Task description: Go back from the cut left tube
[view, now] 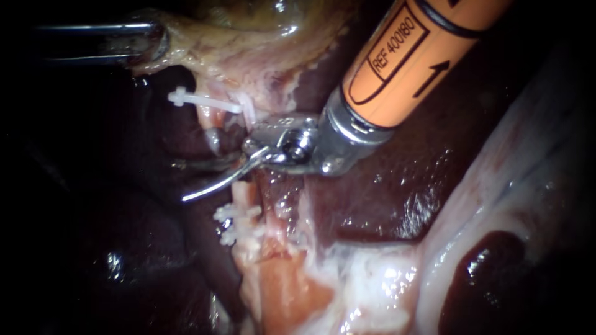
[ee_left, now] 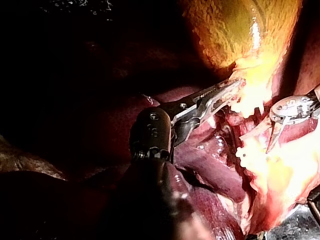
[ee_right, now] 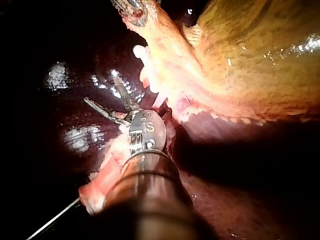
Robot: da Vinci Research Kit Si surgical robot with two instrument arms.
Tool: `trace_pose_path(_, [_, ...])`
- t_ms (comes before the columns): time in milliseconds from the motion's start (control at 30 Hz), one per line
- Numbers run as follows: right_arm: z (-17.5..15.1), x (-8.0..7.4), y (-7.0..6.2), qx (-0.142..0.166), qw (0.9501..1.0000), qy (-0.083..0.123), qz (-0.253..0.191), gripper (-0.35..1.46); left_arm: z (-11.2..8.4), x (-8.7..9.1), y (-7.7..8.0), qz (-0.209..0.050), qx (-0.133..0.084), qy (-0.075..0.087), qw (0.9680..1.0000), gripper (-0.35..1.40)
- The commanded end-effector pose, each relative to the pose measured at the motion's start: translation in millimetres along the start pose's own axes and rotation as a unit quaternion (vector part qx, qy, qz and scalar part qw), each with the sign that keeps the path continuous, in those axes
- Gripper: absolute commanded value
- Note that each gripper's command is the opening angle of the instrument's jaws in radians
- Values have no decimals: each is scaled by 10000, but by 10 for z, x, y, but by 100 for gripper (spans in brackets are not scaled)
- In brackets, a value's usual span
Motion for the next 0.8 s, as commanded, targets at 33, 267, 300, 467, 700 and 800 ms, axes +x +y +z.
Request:
trace_pose_path(33, [-7,-2,-5,-166,9997,-75,-166,143,0,-1,0,2,2,1,10000,-35])
trace_pose_path(267, [-67,-15,-53,-971,9903,-460,-879,145,1,-3,-4,11,0,2,10000,-35])
trace_pose_path(300, [-80,-17,-59,-1046,9891,-450,-937,145,2,-3,-4,12,0,2,10000,-35])
trace_pose_path(467, [-133,-35,-84,-1485,9817,-411,-1117,145,1,-4,-6,14,-2,1,10000,-35])
trace_pose_path(700, [-173,-57,-98,-2095,9689,-623,-1163,145,3,-3,-6,14,0,2,10000,-35])
trace_pose_path(800, [-174,-58,-98,-2183,9657,-788,-1162,145,3,-3,-6,14,1,4,10000,-35])
